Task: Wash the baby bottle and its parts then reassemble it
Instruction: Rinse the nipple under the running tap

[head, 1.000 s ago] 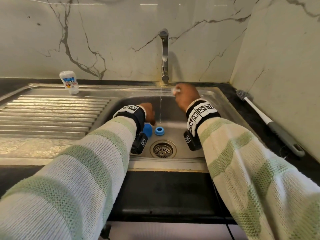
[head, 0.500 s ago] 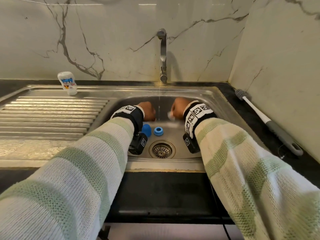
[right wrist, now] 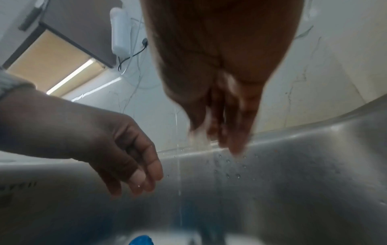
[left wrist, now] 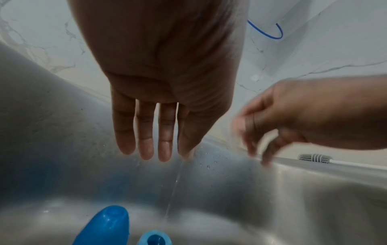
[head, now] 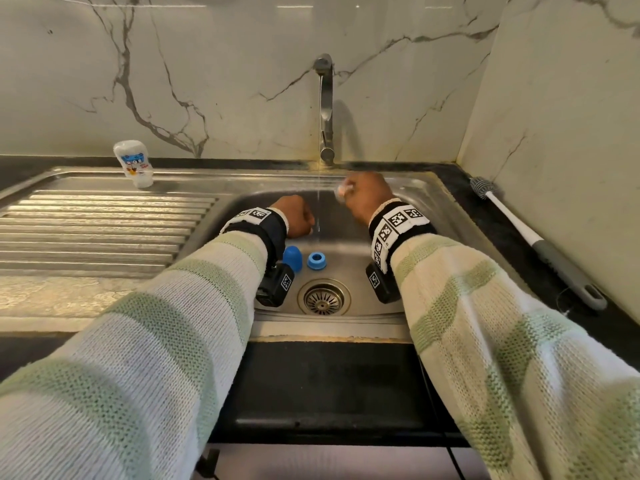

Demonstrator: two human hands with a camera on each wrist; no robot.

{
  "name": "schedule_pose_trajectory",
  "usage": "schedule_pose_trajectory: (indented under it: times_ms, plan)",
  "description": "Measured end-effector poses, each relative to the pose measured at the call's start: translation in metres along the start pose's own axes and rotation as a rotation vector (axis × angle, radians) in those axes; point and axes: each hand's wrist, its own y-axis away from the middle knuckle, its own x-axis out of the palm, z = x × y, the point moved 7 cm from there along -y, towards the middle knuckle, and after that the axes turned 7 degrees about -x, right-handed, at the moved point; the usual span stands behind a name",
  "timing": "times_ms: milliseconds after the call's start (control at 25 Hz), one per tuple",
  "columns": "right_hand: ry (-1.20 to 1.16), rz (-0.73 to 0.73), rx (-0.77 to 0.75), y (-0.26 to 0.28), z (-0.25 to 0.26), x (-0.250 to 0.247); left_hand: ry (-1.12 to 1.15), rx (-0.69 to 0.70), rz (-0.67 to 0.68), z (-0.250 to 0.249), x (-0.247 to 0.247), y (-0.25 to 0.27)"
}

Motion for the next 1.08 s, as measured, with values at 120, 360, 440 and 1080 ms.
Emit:
schedule_pose_trajectory:
  times_ms: [120, 360, 440, 1080]
  plan:
    - [0.120, 0.244, 0.054, 0.015, -0.007, 0.023, -0.007, 0.001, -0.001, 0.001, 0.000, 0.000]
    - [0.077, 0.263, 0.024, 0.013, -0.002, 0.022, 0.065, 0.047, 0.008, -0.002, 0.002, -0.001]
    - [-0.002, 0.246, -0.006, 0.014, 0.002, 0.024, 0.085, 0.095, 0.036, -0.009, 0.004, 0.003]
    - [-0.224, 0.076, -0.177, 0.009, 0.047, 0.011, 0.263, 0.006, -0.230, 0.019, -0.049, 0.006]
